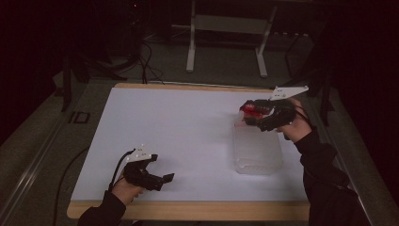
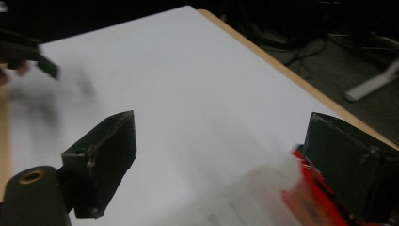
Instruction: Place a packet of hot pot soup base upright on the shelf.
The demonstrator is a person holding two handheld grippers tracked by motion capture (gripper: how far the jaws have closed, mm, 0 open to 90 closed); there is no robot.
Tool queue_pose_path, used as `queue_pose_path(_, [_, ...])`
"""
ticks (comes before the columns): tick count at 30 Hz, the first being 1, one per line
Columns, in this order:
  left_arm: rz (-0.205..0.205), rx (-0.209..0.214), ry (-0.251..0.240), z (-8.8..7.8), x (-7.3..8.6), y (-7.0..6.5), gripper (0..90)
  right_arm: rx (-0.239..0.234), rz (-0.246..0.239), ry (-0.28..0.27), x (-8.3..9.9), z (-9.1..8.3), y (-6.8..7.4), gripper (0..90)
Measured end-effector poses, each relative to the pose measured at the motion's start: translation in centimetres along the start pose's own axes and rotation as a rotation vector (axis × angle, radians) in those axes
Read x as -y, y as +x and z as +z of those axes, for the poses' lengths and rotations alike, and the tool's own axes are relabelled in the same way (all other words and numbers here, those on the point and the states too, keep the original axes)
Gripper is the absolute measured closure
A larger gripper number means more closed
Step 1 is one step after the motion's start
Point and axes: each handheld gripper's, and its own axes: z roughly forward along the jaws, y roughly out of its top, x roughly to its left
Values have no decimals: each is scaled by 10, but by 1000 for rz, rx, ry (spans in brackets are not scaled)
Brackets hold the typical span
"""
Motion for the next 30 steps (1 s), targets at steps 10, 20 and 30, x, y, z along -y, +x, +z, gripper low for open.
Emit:
queue_pose_path(10, [4,0,-1,-1,0,0,0,-101,-44,-41,4,9,43,102])
queue_pose_path(20, [6,2,1,-1,0,-1,0,-179,-98,-45,17,16,88,103])
queue_pose_path(30, [8,-1,4,-1,0,-1,0,-225,-109,-25,37,22,127,103])
